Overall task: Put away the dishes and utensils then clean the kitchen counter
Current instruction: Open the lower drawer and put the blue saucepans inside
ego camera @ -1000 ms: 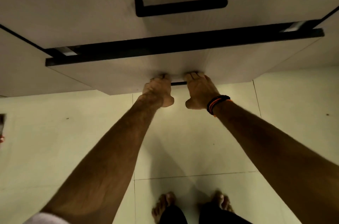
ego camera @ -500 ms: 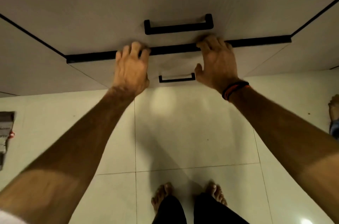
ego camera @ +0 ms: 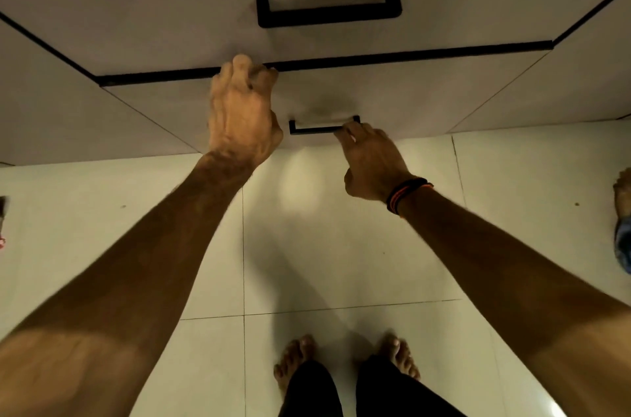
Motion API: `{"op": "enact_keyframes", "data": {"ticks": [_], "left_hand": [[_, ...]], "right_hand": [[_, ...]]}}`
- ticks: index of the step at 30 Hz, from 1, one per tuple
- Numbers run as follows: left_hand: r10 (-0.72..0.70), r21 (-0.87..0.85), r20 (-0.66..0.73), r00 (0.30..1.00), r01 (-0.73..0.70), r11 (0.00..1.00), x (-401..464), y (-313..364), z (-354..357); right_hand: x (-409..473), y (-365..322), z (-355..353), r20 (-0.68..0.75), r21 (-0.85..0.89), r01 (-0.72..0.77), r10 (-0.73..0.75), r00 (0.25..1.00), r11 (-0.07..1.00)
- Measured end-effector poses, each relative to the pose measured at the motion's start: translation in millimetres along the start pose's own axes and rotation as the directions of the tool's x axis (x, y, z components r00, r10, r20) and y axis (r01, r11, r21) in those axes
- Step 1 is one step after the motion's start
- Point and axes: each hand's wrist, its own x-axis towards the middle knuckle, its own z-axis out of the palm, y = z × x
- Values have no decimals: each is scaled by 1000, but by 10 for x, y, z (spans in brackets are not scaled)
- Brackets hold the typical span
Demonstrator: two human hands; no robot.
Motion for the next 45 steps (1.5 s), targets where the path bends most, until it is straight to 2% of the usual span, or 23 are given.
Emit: {"op": "enact_keyframes", "data": {"ticks": [2, 4, 6, 8, 9, 10, 12, 14, 18, 22, 28, 33, 37, 39, 40, 41, 42, 44, 45], "left_hand": [[73, -95, 2, 997, -73, 993, -104, 29, 191], [176, -43, 164, 971, -171, 984, -190, 72, 467], [148, 50, 356, 923, -177, 983, -165, 73, 820], [95, 129, 451, 888, -170, 977, -84, 74, 1076], [92, 176, 457, 885, -191, 966, -28, 77, 1166], [91, 216, 449, 889, -207, 954, 8, 85, 1270], [85, 288, 429, 899, -225, 931, 70, 90, 1318], [58, 343, 429, 901, -222, 913, 80, 110, 1358], [33, 388, 456, 889, -232, 892, 68, 137, 1330], [21, 440, 509, 860, -281, 853, -75, 200, 1212], [68, 409, 550, 833, -339, 847, -578, 275, 1096], [46, 329, 571, 820, -279, 902, -1014, 325, 1076], [49, 277, 611, 790, -272, 921, -1118, 317, 932], [44, 171, 594, 803, -180, 969, -1141, 331, 713], [46, 90, 544, 838, -113, 990, -1149, 323, 588], [64, 5, 457, 887, -74, 997, -1161, 313, 416], [100, -76, 322, 941, -80, 994, -1158, 296, 236], [150, -137, 29, 988, -145, 980, -1125, 241, -87], [148, -113, -33, 988, -151, 982, -1068, 216, -208]], "right_hand": [[207, -4, 139, 175, -8, -68, 69, 982, 998], [381, 6, 245, 200, -60, -82, 93, 976, 995], [495, 47, 346, 39, -116, -68, 73, 997, 991], [534, 86, 389, -178, -111, -69, 49, 983, 991], [585, 119, 397, -224, -102, -62, 38, 974, 993], [642, 157, 429, -206, -112, -46, 22, 978, 993], [722, 167, 402, -86, -185, -17, 1, 996, 983], [791, 151, 426, -30, -270, -53, 47, 998, 961], [843, 95, 476, 14, -181, -154, 159, 987, 971], [733, 43, 467, 72, -173, -157, 171, 983, 972], [231, -104, 620, 125, -156, -132, 153, 980, 979], [-213, -224, 754, 123, -106, -94, 107, 987, 990], [-336, -220, 705, 209, -50, -98, 107, 972, 994], [-482, -247, 526, 211, 3, -116, 113, 971, 993], [-565, -253, 428, 157, 39, -107, 100, 982, 993], [-676, -253, 281, 43, 96, -87, 83, 996, 992], [-784, -234, 120, -133, 151, -55, 75, 988, 987], [-965, -142, -239, -494, 196, -7, 105, 863, 981], [-987, -73, -403, -564, 187, -30, 133, 815, 982]]}}
